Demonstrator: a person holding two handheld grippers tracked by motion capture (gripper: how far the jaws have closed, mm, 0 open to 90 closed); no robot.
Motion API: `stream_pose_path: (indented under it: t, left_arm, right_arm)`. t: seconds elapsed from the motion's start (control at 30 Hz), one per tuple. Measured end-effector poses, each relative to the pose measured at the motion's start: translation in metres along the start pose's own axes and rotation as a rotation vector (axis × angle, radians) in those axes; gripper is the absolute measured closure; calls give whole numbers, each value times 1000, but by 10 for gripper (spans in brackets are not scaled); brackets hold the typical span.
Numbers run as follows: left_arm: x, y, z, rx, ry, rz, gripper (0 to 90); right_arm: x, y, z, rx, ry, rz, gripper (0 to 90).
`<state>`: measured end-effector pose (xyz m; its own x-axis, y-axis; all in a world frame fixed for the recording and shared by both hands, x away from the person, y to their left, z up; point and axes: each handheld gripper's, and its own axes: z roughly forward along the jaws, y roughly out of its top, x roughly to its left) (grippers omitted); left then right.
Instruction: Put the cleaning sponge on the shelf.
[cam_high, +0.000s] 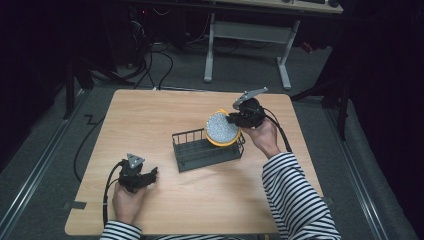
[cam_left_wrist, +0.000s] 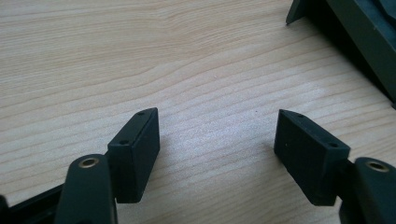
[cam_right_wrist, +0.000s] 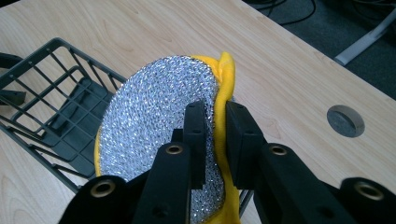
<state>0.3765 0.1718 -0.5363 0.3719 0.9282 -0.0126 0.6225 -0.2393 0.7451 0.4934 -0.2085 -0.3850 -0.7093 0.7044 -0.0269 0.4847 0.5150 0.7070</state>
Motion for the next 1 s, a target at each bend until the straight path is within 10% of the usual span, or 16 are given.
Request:
stream_pose_path:
  t: [1.0]
  left_arm:
    - [0,0,0,0,0,0,319]
  right_arm:
    - [-4,-18,16,70,48,0,808]
